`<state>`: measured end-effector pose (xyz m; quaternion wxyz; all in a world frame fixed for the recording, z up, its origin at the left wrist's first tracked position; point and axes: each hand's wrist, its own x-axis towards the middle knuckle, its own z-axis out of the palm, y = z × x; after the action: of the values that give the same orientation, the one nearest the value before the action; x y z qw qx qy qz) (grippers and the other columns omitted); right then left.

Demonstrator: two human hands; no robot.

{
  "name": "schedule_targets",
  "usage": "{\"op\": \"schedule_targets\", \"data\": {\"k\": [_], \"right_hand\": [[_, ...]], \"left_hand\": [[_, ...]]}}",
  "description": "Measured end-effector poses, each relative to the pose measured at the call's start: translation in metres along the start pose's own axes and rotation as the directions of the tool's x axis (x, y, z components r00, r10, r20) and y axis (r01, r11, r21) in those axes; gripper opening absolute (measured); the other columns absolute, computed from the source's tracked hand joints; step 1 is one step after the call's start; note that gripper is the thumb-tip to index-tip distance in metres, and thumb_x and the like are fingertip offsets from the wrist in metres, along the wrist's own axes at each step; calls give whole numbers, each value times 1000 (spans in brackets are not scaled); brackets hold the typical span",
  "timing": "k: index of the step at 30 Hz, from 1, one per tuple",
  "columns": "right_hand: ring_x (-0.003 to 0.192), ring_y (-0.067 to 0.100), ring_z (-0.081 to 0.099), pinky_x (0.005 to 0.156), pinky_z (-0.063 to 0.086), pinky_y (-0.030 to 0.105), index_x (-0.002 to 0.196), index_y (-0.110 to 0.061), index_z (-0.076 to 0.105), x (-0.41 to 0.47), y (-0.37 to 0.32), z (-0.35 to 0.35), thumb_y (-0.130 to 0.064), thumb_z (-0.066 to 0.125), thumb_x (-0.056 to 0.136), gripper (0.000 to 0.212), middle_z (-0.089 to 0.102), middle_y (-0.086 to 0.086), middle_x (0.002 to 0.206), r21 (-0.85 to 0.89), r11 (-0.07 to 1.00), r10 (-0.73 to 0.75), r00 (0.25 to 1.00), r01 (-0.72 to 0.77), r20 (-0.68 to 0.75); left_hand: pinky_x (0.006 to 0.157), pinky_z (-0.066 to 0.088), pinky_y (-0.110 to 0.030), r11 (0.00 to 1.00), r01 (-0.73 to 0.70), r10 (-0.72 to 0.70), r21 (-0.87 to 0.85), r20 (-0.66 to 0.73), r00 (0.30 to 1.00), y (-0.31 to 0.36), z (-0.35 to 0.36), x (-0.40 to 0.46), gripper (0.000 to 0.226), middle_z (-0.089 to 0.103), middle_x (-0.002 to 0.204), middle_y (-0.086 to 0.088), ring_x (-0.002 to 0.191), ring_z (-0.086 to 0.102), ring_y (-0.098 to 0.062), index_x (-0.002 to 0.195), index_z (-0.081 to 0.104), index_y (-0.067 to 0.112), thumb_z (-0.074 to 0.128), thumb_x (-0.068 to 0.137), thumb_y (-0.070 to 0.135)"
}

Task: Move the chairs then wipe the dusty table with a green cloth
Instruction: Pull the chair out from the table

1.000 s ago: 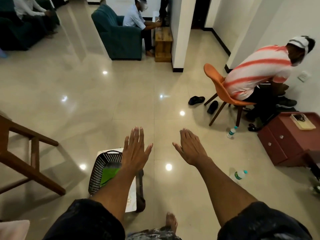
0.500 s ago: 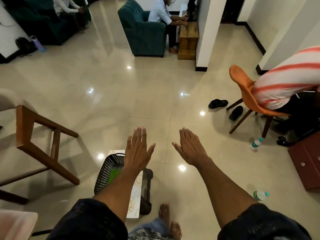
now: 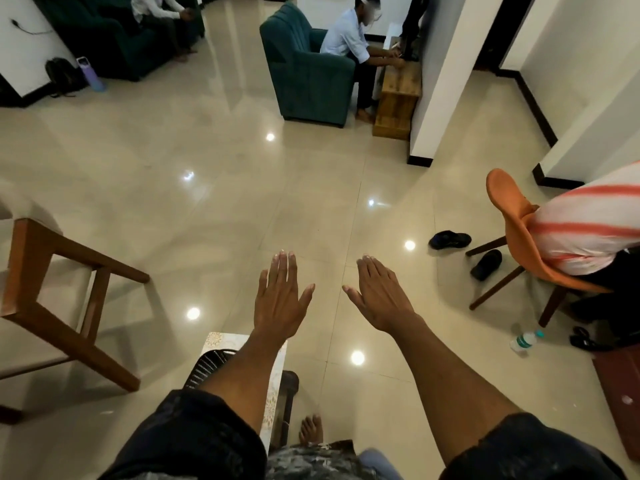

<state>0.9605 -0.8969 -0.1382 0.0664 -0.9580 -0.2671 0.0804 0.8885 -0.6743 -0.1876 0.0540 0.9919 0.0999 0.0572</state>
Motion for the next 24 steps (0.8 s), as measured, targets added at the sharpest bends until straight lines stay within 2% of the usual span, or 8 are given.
{"op": "schedule_targets", "data": {"k": [4, 8, 12, 17, 19, 22, 24], "right_hand": [[161, 30, 20, 127, 24, 40, 159, -3, 28, 40, -6, -9, -55, 29, 109, 72, 28, 17, 169, -20, 998, -53, 999, 53, 0], [159, 32, 24, 126, 27, 41, 157, -3, 32, 83, -16, -13, -59, 21, 104, 78, 32, 18, 167, -31, 991, -127, 991, 128, 32], [160, 32, 22, 127, 26, 42, 159, -3, 29, 133, -31, -13, -59, 21, 106, 78, 29, 18, 168, -47, 973, -223, 973, 226, 65], [159, 34, 25, 127, 27, 43, 159, -1, 29, 207, -45, -12, -66, -4, 94, 97, 31, 20, 168, -47, 927, -367, 925, 373, 99], [159, 34, 25, 127, 27, 43, 159, -1, 29, 241, -45, -14, -65, -2, 97, 95, 32, 20, 167, -38, 910, -408, 906, 414, 110], [160, 33, 24, 128, 25, 43, 161, -1, 27, 286, -40, -19, -59, 14, 106, 82, 29, 20, 169, -45, 898, -430, 894, 438, 125], [160, 33, 24, 128, 26, 43, 161, 0, 26, 310, -36, -22, -61, 10, 106, 84, 30, 20, 169, -58, 881, -457, 876, 470, 152]], "left_hand": [[125, 21, -45, 998, 69, -69, -4, -22, 997, -18, 0, 20, 81, 34, 170, -16, 158, 36, -31, 165, 33, 6, 22, 107, 61], [122, 38, -51, 987, 155, -156, -32, -43, 987, -37, 3, 37, 81, 39, 168, -18, 155, 40, -33, 163, 38, 4, 24, 106, 60], [122, 38, -52, 968, 247, -248, -36, -38, 968, -56, 1, 59, 81, 36, 169, -19, 157, 37, -33, 164, 34, 3, 22, 107, 60], [120, 41, -52, 924, 381, -378, 29, -81, 922, -86, 7, 90, 79, 41, 166, -20, 154, 42, -34, 162, 38, 2, 26, 107, 57], [120, 40, -51, 899, 437, -433, 23, -89, 897, -95, 8, 108, 79, 42, 165, -19, 154, 42, -34, 162, 39, 2, 29, 106, 57], [122, 38, -50, 880, 474, -469, 36, -93, 878, -97, 13, 137, 78, 41, 166, -18, 155, 40, -32, 163, 37, 4, 30, 107, 58], [122, 38, -50, 860, 510, -506, 16, -89, 858, -97, 17, 156, 79, 40, 167, -18, 156, 39, -32, 164, 35, 4, 30, 107, 59]]}}
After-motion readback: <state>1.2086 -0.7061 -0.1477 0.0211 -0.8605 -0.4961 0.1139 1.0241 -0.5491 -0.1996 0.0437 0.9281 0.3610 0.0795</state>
